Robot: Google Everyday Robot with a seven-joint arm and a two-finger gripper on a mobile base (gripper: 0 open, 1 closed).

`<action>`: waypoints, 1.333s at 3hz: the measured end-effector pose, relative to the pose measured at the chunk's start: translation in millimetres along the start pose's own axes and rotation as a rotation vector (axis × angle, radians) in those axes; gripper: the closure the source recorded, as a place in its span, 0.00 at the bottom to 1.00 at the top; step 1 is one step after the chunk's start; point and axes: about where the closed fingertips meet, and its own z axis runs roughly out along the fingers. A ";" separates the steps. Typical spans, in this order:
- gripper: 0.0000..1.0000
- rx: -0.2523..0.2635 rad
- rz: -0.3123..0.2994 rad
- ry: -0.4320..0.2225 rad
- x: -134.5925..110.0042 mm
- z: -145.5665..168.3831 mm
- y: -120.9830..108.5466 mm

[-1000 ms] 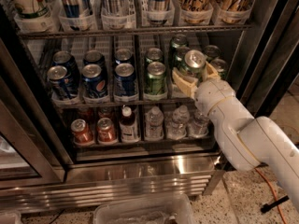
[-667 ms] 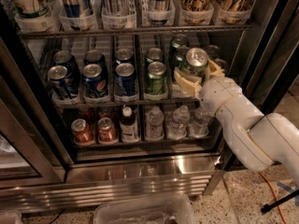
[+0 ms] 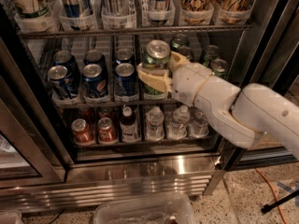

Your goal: Pick green can from middle shelf of fridge

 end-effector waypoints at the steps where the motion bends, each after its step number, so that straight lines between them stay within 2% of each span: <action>1: 1.00 -0.201 -0.116 0.072 -18.3 14.9 51.6; 2: 1.00 -0.235 -0.116 0.140 0.9 -10.7 43.6; 3: 1.00 -0.235 -0.116 0.140 0.9 -10.7 43.6; 4: 1.00 -0.310 -0.131 0.145 0.8 -7.6 53.5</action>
Offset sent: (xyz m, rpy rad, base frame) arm -0.0192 0.0419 0.0084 -0.1110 -0.0152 0.1265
